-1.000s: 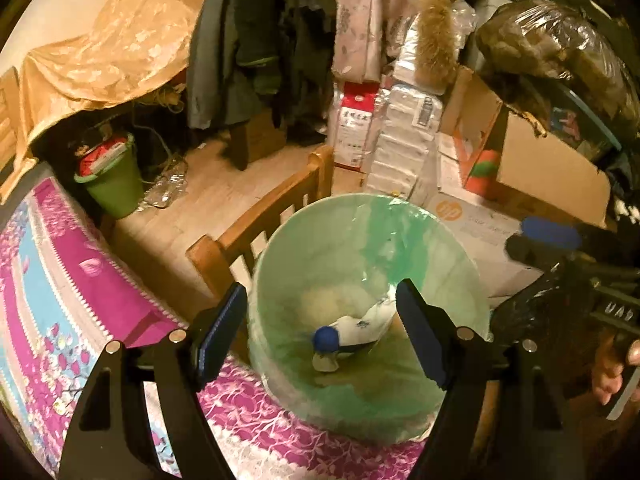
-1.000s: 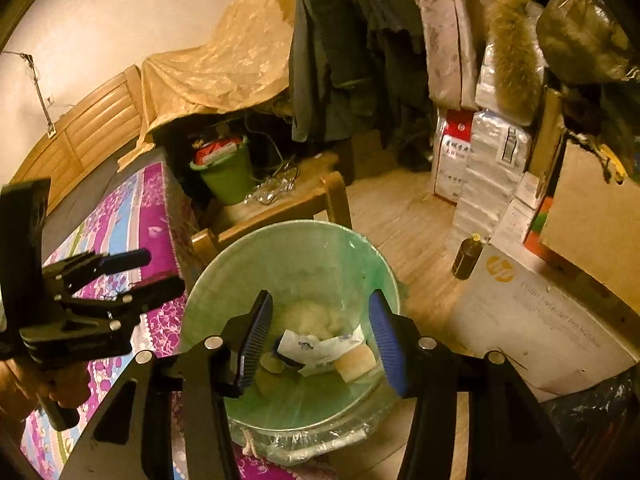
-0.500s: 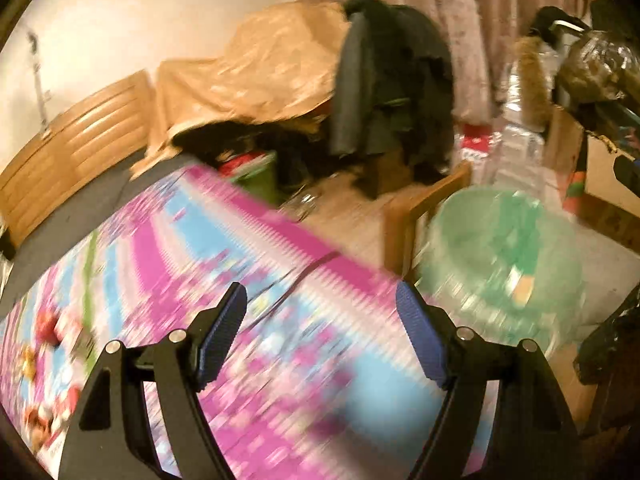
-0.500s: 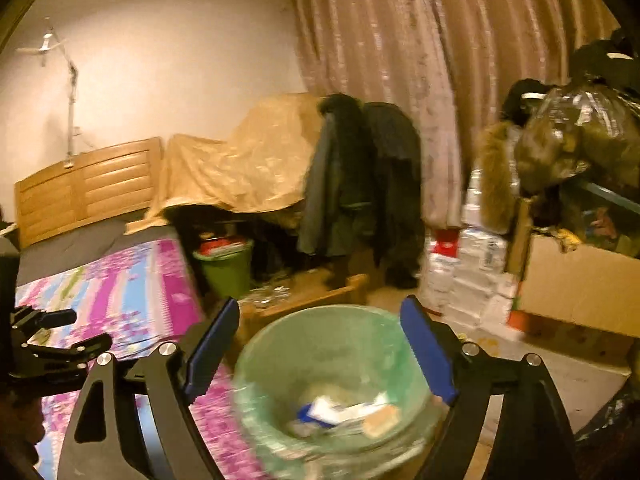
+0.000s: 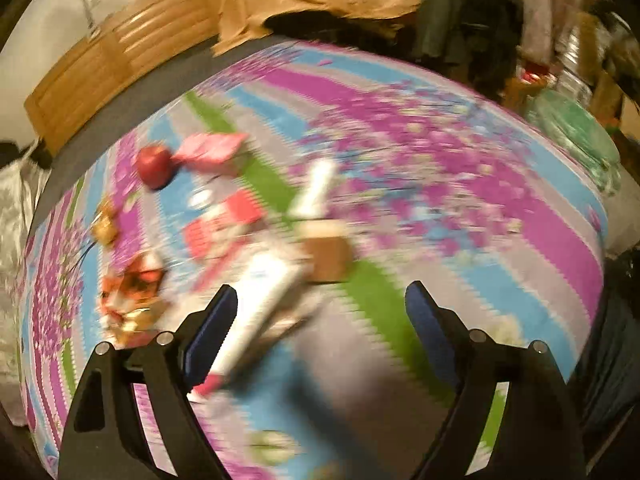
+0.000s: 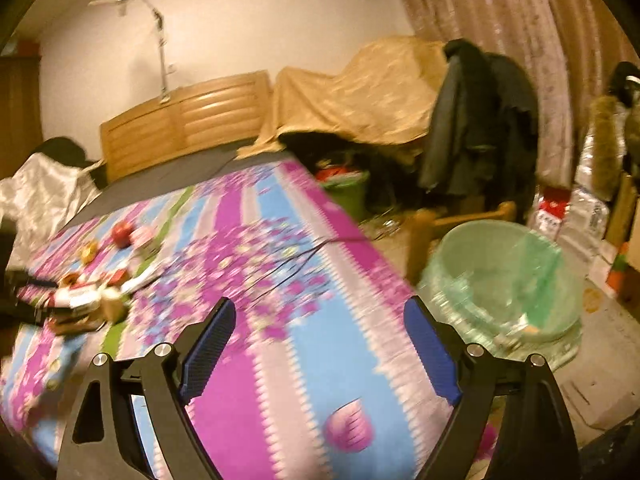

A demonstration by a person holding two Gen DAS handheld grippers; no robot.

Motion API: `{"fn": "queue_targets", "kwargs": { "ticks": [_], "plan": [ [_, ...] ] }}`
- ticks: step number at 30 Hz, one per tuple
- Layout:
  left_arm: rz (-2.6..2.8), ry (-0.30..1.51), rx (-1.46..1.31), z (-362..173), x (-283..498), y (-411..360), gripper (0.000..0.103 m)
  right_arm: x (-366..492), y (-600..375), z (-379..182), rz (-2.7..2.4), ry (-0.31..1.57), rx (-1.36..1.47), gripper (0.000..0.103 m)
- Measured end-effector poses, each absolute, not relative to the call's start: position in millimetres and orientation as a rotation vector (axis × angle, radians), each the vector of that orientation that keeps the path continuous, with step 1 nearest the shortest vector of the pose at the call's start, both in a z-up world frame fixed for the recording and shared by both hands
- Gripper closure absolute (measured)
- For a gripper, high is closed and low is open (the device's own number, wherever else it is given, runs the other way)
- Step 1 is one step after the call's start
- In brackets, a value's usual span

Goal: Collect trash
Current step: 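Swing both tools back toward the medicine boxes on the bed, then grasp the white medicine box with the left gripper while the right gripper grasps the orange box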

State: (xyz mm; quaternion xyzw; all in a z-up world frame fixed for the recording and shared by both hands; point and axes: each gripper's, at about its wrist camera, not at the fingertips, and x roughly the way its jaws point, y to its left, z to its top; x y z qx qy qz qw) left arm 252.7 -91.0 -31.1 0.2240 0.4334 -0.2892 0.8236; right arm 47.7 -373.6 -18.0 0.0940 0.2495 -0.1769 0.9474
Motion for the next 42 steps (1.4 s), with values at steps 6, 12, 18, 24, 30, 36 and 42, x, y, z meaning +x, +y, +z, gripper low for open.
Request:
{"fn": "queue_targets", "kwargs": {
  "ticks": [6, 12, 18, 24, 30, 36, 42],
  "plan": [
    [-0.656, 1.044, 0.578, -60.2, 309.2, -71.4, 0.017, 48.1, -347.3, -22.2, -0.323, 0.568, 0.165, 0.017],
    [-0.693, 1.150, 0.729, -98.2, 286.6, -75.9, 0.036, 44.7, -346.5, -25.5, -0.312, 0.602, 0.169, 0.017],
    [-0.918, 1.186, 0.477, -72.2, 192.9, -53.9, 0.053, 53.0, -333.4, -31.0, -0.230, 0.625, 0.161, 0.021],
    [-0.828, 1.147, 0.263, -64.4, 130.2, -7.8, 0.053, 67.5, -290.0, -34.0, -0.069, 0.637, 0.102, 0.021],
    [-0.688, 1.094, 0.125, -48.9, 100.5, 44.1, 0.053, 96.5, -219.6, -44.7, 0.301, 0.732, -0.010, 0.021],
    [-0.497, 1.063, 0.079, -45.0, 93.4, 102.7, 0.053, 149.7, -144.4, -46.4, 0.652, 0.791, -0.276, 0.021],
    [-0.415, 1.037, 0.033, -46.4, 94.2, 121.0, 0.053, 227.3, -85.9, -47.4, 0.896, 0.884, -0.514, 0.020]
  ]
}}
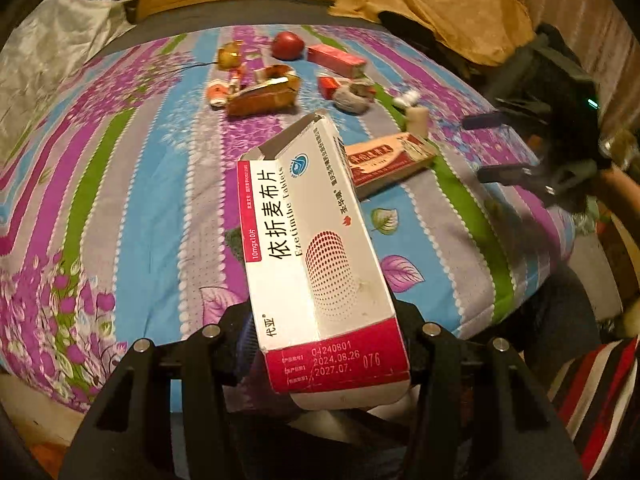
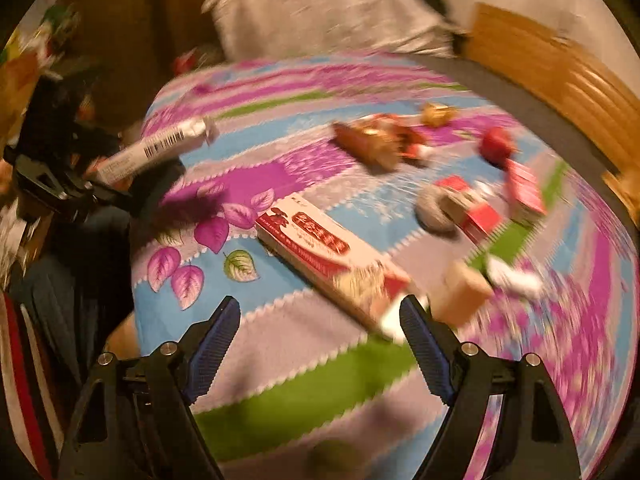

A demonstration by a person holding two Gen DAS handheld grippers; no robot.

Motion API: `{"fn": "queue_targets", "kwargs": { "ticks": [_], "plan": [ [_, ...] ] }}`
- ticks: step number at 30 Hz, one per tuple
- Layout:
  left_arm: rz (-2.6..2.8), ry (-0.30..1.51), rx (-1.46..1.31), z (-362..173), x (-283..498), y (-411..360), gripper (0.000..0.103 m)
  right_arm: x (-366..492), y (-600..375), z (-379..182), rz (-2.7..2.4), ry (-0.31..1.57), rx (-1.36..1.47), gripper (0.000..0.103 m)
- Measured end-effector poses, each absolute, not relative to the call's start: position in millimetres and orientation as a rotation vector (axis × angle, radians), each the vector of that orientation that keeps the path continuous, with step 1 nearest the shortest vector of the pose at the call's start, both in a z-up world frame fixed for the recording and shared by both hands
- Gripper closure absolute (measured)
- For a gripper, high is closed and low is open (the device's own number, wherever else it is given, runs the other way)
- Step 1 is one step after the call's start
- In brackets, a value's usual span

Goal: Collect trash
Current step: 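Grasp the white medicine box with the left gripper while the right gripper grasps the orange box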

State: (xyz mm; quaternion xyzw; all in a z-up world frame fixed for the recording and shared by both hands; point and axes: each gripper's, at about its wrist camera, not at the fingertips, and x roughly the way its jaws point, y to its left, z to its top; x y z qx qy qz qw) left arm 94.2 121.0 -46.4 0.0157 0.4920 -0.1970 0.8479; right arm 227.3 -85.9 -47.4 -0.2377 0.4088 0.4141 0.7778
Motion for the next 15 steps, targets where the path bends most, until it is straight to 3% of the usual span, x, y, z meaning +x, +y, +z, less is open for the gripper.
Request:
{"fn": "queue_targets", "kwargs": {
  "ticks": [7, 12, 15],
  "plan": [
    [-0.373, 1.041, 0.016, -51.8, 95.4, 128.5, 0.053, 269.9, -32.8, -79.3, 1.041, 0.961, -0.913, 0.017],
    [-0.348, 1.053, -0.006, -56.8, 100.5, 136.2, 0.053, 282.5, -17.7, -104.1, 1.101, 1.015, -1.045, 0.017],
    [-0.328, 1.060, 0.012, -60.2, 103.7, 133.7, 0.053, 286.5, -12.6, -119.7, 1.090, 1.056, -1.039, 0.038]
  ]
}}
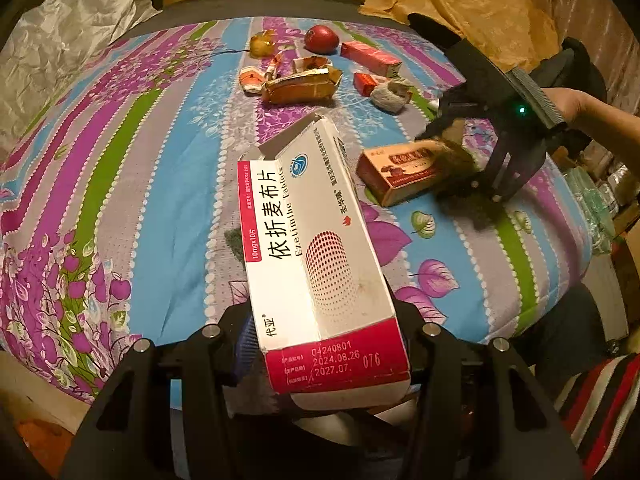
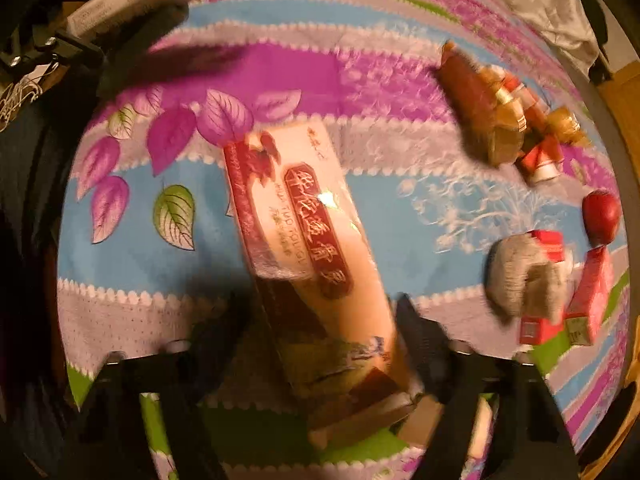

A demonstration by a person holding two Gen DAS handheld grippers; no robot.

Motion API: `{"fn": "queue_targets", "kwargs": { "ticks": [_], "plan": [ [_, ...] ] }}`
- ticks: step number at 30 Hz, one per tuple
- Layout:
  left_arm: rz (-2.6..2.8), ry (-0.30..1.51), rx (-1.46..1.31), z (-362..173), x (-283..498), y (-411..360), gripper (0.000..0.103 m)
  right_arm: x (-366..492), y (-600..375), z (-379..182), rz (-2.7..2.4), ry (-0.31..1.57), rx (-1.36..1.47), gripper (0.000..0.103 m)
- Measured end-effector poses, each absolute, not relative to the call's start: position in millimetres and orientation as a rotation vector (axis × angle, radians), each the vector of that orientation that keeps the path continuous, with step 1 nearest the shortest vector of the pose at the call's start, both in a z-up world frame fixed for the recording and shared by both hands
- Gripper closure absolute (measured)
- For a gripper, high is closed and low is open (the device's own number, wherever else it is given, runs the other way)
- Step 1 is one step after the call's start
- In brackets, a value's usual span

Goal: Collect trash
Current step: 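Grasp the white medicine box with the left gripper while the right gripper grasps the orange box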

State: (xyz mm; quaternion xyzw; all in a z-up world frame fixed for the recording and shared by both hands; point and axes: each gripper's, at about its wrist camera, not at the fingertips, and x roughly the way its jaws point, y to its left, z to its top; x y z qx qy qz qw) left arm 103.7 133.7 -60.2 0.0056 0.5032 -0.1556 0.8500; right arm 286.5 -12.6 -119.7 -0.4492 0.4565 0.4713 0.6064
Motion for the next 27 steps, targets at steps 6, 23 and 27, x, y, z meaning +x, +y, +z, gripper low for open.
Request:
{"fn": "queue_targets", "kwargs": {
  "ticks": [6, 23, 27],
  "plan": [
    [-0.279, 1.057, 0.025, -63.1, 108.6, 131.3, 0.052, 271.0, -15.1, -110.3, 0.968, 1.035, -0.851, 0.041],
    [-0.168, 0.950, 0.049, -30.9, 128.1, 88.7, 0.052, 150.7, -152.0, -53.1, 0.561, 0.904, 0.413, 0.042],
    [-0.167, 0.903, 0.063, -13.3, 140.5, 50.0, 0.052, 133.9, -178.5, -23.2, 0.467, 0.780, 0.458, 0.042]
  ]
}}
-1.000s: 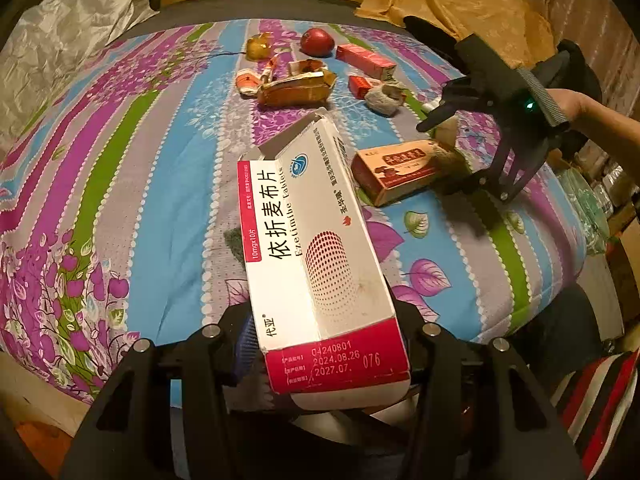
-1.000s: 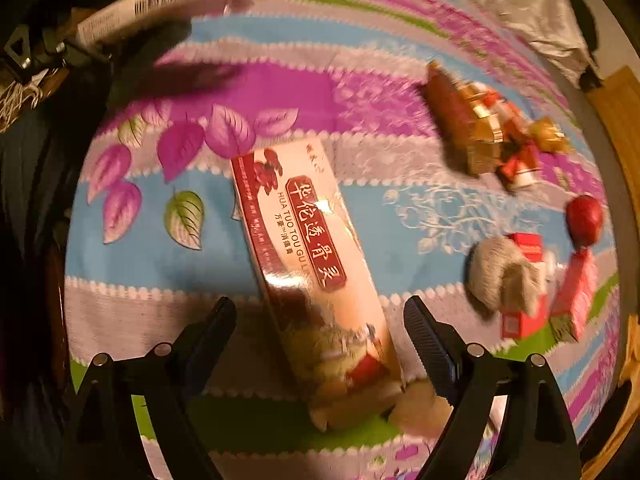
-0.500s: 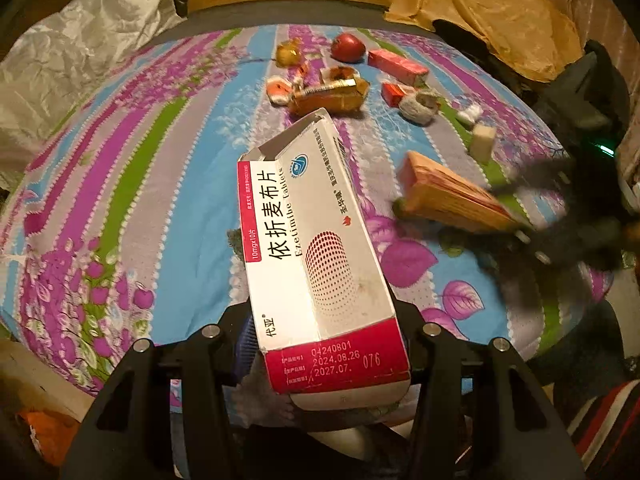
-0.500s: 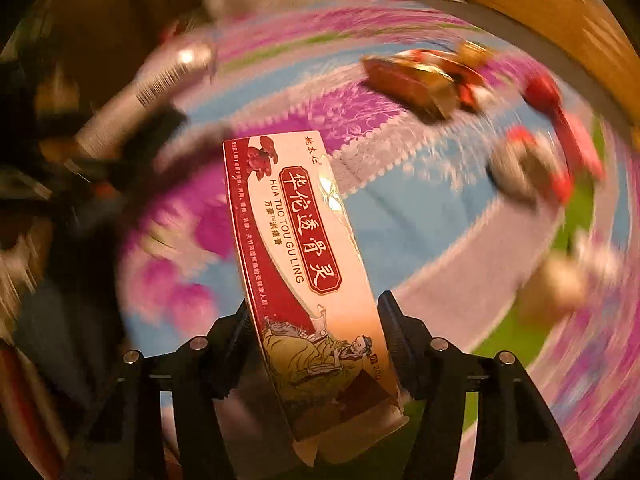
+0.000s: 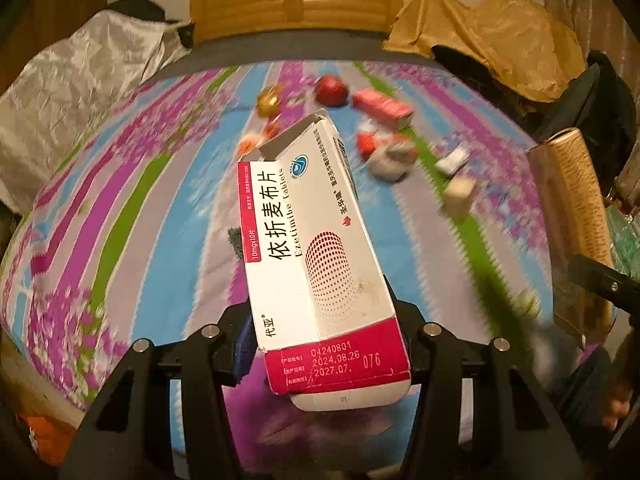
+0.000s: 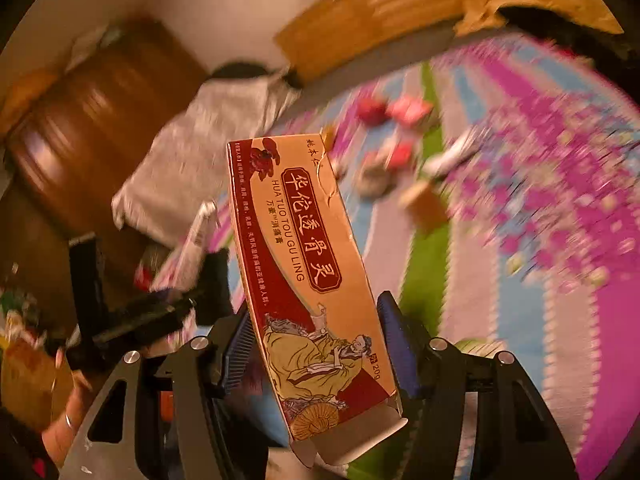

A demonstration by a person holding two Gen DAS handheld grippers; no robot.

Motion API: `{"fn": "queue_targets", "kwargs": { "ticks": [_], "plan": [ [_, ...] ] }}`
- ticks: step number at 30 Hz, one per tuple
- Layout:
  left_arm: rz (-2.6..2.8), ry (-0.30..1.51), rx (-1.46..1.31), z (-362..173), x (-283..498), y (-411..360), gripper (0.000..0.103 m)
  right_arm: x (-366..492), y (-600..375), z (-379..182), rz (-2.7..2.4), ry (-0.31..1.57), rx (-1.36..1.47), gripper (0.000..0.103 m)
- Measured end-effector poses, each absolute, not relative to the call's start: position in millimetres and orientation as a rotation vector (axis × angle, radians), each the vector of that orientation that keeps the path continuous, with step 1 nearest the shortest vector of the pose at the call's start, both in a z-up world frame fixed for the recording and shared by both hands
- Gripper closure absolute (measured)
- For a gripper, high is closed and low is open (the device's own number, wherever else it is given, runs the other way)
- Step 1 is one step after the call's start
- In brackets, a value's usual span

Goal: Collect trash
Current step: 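Grasp the white medicine box with the left gripper while the right gripper grasps the orange box, then carry both medicine boxes over to the green bin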

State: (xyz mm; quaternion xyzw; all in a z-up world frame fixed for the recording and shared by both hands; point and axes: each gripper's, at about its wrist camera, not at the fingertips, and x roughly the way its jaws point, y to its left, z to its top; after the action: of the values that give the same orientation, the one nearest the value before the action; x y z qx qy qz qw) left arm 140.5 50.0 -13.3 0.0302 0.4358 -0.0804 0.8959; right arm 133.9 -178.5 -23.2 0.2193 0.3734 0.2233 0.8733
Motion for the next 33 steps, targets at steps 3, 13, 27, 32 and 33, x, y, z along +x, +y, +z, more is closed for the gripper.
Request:
{"fn": "queue_targets", "kwargs": {
  "ticks": [3, 13, 27, 32, 33],
  "plan": [
    [-0.168, 0.839, 0.087, 6.8, 146.2, 19.0, 0.052, 123.8, -193.2, 1.8, 0.394, 0.704, 0.439, 0.042],
    [-0.159, 0.631, 0.155, 68.9, 157.0, -63.9, 0.052, 97.5, -241.8, 68.0, 0.189, 0.510, 0.372, 0.042],
    [-0.290, 0.497, 0.199, 103.2, 149.8, -164.8, 0.052, 59.0, -314.0, 100.8, -0.010, 0.379, 0.341, 0.042],
    [-0.348, 0.481, 0.221, 107.8, 148.3, -201.9, 0.052, 45.6, -346.5, 107.6, -0.092, 0.344, 0.343, 0.042],
    [-0.357, 0.478, 0.223, 108.7, 147.8, -207.6, 0.052, 42.0, -355.1, 109.1, -0.111, 0.337, 0.348, 0.042]
  ]
}}
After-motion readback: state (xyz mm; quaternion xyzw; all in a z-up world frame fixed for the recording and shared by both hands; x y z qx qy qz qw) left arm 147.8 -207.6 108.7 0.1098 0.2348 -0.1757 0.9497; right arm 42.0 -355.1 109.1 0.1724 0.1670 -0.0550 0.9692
